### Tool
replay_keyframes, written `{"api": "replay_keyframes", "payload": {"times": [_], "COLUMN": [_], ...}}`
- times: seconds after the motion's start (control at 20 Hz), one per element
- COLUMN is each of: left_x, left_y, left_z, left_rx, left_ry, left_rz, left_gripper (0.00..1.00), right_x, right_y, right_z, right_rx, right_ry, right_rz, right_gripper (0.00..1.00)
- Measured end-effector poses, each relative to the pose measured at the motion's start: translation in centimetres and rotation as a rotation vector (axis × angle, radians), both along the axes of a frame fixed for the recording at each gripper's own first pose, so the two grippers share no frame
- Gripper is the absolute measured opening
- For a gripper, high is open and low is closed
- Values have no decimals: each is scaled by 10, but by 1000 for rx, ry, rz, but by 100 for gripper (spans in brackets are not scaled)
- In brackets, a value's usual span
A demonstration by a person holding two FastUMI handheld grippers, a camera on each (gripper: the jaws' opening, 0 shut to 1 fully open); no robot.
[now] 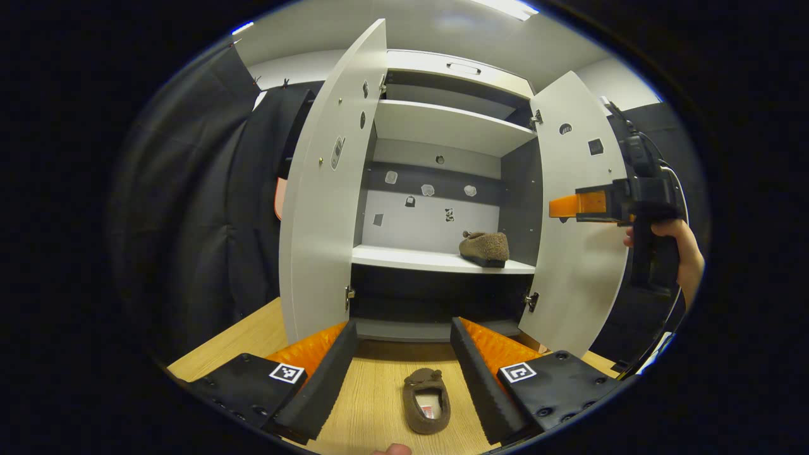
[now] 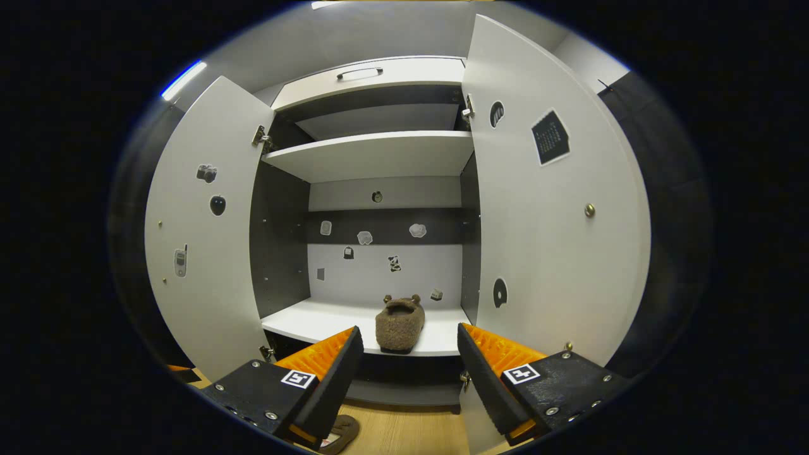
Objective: Grab one shoe with the right hand and put it into the shoe cabinet, grab the other shoe with the left hand and put it into the shoe cabinet; then close the right door with the right hand and the left door with the left hand.
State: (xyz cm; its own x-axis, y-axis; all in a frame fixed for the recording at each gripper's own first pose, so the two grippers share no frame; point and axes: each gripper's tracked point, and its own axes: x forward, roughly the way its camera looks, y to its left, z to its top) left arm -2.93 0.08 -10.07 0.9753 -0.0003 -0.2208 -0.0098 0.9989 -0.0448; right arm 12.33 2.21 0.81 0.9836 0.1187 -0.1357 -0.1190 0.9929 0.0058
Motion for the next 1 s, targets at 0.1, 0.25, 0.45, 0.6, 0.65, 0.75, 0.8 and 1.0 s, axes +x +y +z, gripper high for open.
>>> {"api": "replay_keyframes", "payload": {"times": [0.1, 0.25, 0.45, 0.6, 0.65, 0.75, 0.8, 1.0], "left_x": [-3, -7, -8, -1, 3, 9, 11, 27], "left_y": [-2, -4, -11, -13, -14, -23, -26, -22], "left_z": [-10, -25, -58, -83, -91, -116, -132, -204], "left_rx": [3, 25, 1, 2, -9, -40, -37, 19], "left_ry": [24, 62, 153, 227, 239, 290, 326, 452], "left_rz": [-4, -1, -20, -48, -59, -97, -113, -151], "left_gripper": [96, 96, 97, 97, 97, 97, 94, 97], "right_x": [-16, -44, -66, -76, -79, -83, -84, -87], "right_y": [-8, -7, -10, -10, -13, -16, -17, -20], "right_z": [-11, -18, -37, -45, -49, -51, -52, -55], "right_rx": [-39, -44, -35, -30, -32, -32, -30, -5], "right_ry": [-22, -45, -27, -19, -9, -1, 5, 29], "right_rz": [-24, -18, -13, -3, -5, -2, -1, 4], "right_gripper": [92, 92, 92, 92, 92, 92, 92, 92]}}
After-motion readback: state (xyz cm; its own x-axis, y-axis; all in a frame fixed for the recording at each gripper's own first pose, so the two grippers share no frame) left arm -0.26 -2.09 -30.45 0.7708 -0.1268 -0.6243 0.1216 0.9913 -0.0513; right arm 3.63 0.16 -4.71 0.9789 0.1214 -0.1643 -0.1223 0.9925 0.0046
